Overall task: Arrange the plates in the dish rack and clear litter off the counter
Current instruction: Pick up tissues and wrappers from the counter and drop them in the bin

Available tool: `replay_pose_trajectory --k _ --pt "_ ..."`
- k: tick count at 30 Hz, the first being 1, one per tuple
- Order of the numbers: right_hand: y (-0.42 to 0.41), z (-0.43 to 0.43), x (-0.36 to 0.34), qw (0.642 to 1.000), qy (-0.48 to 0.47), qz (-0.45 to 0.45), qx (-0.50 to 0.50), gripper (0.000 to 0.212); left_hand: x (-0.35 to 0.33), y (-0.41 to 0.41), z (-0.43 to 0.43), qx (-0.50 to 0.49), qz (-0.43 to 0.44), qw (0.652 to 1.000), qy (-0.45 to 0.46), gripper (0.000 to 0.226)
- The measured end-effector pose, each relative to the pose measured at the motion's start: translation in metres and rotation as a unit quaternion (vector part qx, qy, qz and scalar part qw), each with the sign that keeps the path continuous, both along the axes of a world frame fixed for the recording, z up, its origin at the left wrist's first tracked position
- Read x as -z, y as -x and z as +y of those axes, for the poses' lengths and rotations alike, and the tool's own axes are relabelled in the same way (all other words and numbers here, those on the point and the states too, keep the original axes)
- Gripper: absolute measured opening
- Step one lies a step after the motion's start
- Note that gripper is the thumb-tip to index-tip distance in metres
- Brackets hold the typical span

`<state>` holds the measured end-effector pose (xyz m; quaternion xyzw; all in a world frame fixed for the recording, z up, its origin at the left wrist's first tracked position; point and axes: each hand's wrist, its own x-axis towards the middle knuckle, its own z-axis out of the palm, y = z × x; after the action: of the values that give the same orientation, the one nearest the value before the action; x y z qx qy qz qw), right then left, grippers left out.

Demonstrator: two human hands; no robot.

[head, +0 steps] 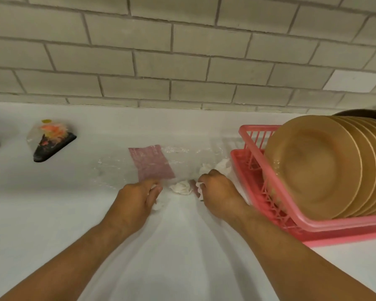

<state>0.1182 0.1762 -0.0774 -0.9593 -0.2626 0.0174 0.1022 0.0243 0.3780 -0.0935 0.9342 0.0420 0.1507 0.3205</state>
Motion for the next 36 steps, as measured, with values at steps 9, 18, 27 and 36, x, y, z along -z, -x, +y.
replay_pose_trajectory --k 9,18,27,36 --pt "0.025 -0.036 -0.027 0.991 -0.111 0.025 0.064 0.022 0.013 -0.063 -0.034 0.055 0.151 0.978 -0.134 0.059" --pt "0.035 -0.049 -0.017 0.984 -0.156 -0.013 0.081 0.029 0.015 -0.043 -0.034 0.038 0.070 0.995 -0.063 0.040" --pt "0.071 -0.052 0.025 1.000 0.020 -0.021 0.012 0.035 0.010 -0.047 -0.033 0.040 0.125 0.987 -0.092 0.057" --pt "0.074 -0.069 0.019 0.996 -0.027 0.056 0.063 0.043 0.016 -0.029 -0.040 0.033 0.131 0.989 -0.068 0.028"
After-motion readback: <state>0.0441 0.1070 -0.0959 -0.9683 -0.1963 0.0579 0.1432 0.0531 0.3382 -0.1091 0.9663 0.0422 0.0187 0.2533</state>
